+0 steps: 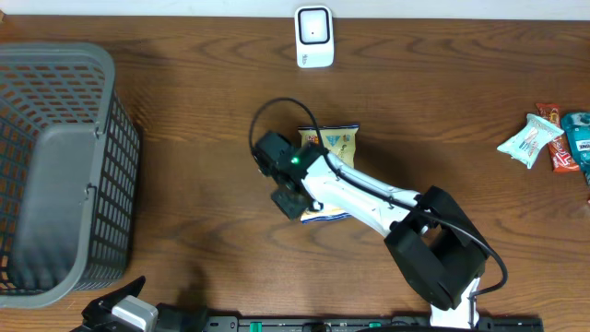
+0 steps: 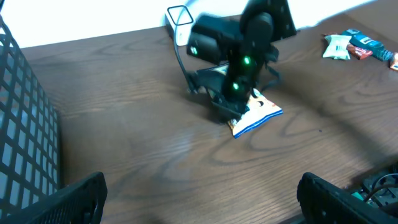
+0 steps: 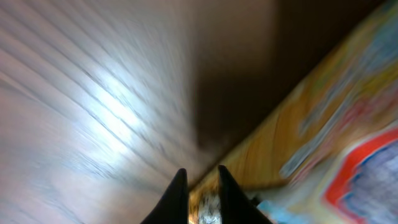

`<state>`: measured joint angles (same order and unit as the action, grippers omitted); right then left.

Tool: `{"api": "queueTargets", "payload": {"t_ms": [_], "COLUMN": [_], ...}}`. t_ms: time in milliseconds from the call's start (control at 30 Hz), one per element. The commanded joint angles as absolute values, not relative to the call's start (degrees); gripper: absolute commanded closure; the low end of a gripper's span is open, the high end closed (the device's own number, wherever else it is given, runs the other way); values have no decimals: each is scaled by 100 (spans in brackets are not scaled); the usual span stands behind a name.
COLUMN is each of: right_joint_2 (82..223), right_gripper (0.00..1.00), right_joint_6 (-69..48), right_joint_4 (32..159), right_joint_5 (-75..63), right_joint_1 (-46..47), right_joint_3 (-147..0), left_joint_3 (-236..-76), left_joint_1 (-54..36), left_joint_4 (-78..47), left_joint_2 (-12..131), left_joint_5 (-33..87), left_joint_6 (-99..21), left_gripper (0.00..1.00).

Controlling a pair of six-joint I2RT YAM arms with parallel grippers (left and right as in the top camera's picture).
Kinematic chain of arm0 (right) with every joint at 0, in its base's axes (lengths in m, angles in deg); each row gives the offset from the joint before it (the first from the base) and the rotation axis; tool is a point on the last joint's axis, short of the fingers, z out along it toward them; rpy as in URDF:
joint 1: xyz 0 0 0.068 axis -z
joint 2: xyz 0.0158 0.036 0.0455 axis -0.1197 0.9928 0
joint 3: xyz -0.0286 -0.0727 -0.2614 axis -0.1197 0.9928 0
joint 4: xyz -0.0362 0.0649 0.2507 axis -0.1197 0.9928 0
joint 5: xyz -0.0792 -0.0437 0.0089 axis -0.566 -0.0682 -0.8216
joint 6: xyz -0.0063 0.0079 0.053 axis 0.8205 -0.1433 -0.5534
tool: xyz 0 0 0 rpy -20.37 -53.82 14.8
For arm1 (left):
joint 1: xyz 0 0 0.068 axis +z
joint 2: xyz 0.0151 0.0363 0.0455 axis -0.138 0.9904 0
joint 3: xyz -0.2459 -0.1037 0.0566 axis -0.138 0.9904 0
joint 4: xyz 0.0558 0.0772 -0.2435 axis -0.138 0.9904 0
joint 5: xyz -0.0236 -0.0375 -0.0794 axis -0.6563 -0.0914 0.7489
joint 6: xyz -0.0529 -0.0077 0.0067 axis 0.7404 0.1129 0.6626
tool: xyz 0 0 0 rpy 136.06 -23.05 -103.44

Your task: Scan the item barcode

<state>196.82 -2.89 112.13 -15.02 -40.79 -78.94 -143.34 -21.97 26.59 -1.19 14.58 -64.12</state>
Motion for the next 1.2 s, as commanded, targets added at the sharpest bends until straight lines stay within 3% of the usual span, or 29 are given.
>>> {"api": "queueTargets", "payload": {"t_ms": [0,233,333,400,433,533,567,600,733,1167], "right_joint_2": [19617,19603,19525,19400,19304,19035,18939,18852,18841,19993], "right_gripper": [95,99,99,93,83,20,6,1,1,1], "right_joint_6": [-1035,-2849,-2678,-2136,-1662,165,797,1311,2502,3409], "right_joint_4": [11360,12387,12518,12514,12472,12345,12328,12308,12210,11290], "right_joint_5": [-1587,-4059,-4179,-3875,-3624,-2721,-2431,-2247,-2190,-2260], "right_joint_1": [-4092,-3823,-3727,-3720,-3727,-3722,-3703,-3687,-3497,-2914], "right_joint_3": [-7476,-7288,-7498,-7747,-7927,-8289,-8351,-8357,-8335,-7975], "left_joint_3": [-14356,-14356,-14356,-14356,-14356,-14356,-14356,-14356,-14356,-14356], "left_joint_1": [-2193,-2193,-2193,-2195,-2193,-2193,-2193,-2193,-2193,-2193], "left_joint_4": [2642,2642,2642,2642,2642,2642,2642,2642,2642,2642], "left_joint_2": [-135,-135,-135,-135,-135,-135,-135,-135,-135,-135], "left_joint_5": [1528,1530,1528,1528,1528,1528,1528,1530,1528,1528], "left_joint_6": [-6429,-6429,-6429,-6429,-6427,-6429,-6429,-6429,-6429,-6427], "left_gripper": [2,2,2,2,2,2,2,2,2,2]}}
